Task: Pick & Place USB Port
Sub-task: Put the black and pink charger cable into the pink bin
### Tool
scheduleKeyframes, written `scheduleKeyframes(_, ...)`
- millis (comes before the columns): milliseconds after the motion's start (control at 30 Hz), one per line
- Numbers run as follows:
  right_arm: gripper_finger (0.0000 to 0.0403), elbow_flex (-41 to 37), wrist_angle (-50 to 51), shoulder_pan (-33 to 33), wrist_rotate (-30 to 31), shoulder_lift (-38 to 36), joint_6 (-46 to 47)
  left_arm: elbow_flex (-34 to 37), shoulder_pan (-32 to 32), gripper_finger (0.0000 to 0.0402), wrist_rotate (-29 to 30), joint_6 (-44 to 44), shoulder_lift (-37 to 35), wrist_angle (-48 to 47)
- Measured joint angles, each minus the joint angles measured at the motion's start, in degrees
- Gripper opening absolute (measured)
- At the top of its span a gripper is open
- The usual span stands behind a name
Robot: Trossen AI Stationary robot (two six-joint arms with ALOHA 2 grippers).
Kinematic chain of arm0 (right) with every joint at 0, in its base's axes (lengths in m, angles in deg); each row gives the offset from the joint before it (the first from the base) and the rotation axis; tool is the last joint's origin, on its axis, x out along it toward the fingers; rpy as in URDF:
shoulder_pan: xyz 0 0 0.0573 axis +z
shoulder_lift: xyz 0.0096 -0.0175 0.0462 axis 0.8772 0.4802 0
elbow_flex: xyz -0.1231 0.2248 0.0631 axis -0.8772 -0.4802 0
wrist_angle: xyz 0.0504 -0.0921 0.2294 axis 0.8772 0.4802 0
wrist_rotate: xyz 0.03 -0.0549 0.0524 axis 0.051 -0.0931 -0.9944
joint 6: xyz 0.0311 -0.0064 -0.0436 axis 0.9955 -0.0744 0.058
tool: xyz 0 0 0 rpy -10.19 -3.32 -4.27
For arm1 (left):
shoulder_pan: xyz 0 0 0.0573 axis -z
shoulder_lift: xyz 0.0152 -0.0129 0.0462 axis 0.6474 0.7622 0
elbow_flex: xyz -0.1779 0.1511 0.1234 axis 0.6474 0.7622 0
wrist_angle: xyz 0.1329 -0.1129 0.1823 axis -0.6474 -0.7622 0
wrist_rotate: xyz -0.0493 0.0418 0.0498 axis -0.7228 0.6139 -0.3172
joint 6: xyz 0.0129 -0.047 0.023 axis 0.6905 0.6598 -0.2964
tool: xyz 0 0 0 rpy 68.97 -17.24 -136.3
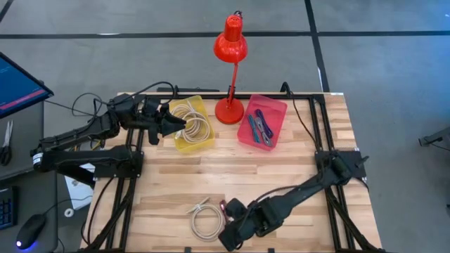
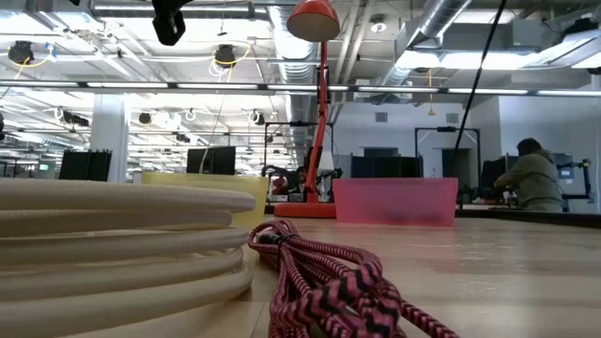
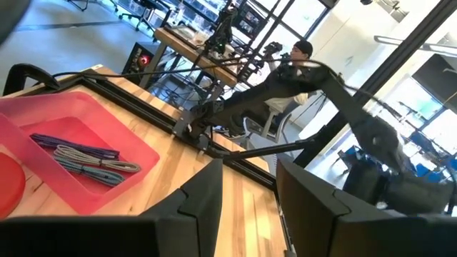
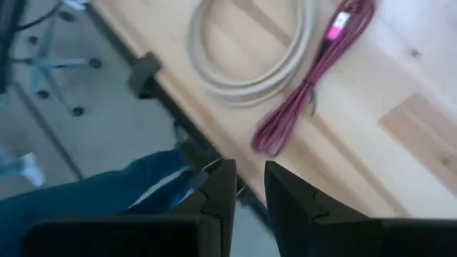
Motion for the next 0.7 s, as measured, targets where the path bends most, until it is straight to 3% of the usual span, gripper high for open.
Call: scheduleKeyframes(700,0.0067,-0.07,-3.75,-0.6,-0.21,13.73,15.0,0.06,0.0,0.0131,0.0,0.28,0.0,-0.44)
